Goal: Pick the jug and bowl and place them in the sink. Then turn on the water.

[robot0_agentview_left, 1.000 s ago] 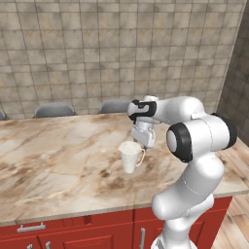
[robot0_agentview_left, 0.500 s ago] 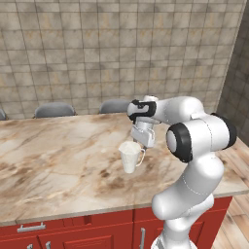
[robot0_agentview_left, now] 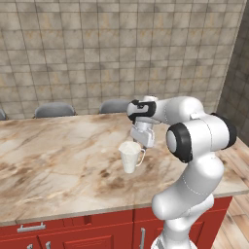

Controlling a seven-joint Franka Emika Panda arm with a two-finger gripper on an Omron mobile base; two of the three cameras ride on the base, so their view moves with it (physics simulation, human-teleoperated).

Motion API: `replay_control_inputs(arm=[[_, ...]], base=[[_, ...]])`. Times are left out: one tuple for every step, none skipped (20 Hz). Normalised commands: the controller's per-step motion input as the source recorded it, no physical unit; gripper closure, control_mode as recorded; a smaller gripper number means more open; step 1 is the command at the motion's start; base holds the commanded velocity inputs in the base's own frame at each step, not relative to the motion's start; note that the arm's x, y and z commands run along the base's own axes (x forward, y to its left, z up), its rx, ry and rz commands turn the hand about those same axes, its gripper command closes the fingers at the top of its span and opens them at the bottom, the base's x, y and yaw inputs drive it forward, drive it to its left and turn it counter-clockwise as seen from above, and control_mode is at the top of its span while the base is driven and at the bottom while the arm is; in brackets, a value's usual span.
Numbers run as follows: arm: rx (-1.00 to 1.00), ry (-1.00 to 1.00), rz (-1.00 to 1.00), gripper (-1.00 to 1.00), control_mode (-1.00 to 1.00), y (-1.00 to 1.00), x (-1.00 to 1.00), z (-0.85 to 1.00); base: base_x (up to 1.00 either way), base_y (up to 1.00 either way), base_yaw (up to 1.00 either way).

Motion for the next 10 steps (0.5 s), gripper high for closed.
replay_control_inputs(arm=[[0.00,0.01,0.00,-1.00,-1.00,0.11,0.00,0.00],[0.00,0.01,0.00,-1.00,-1.00,0.09,0.00,0.00],[0.00,0.00,0.00,-1.00,-1.00,0.04,0.00,0.00],[0.00,0.00,0.00,-1.00,-1.00,0.02,0.00,0.00],[0.00,0.00,0.00,-1.00,-1.00,0.00,0.00,0.00],[0.00,0.00,0.00,-1.00,-1.00,0.00,0.00,0.00],[0.00,0.00,0.00,-1.00,-1.00,0.00,0.00,0.00],[0.00,0.00,0.00,-1.00,-1.00,0.00,0.00,0.00],[0.00,0.00,0.00,-1.00,-1.00,0.00,0.00,0.00],[0.00,0.00,0.00,-1.00,-1.00,0.00,0.00,0.00]], base=[[0.00,0.00,0.00],[0.00,0.00,0.00],[0.00,0.00,0.00],[0.00,0.00,0.00],[0.00,0.00,0.00],[0.00,0.00,0.00],[0.00,0.00,0.00],[0.00,0.00,0.00],[0.00,0.00,0.00],[0.00,0.00,0.00]])
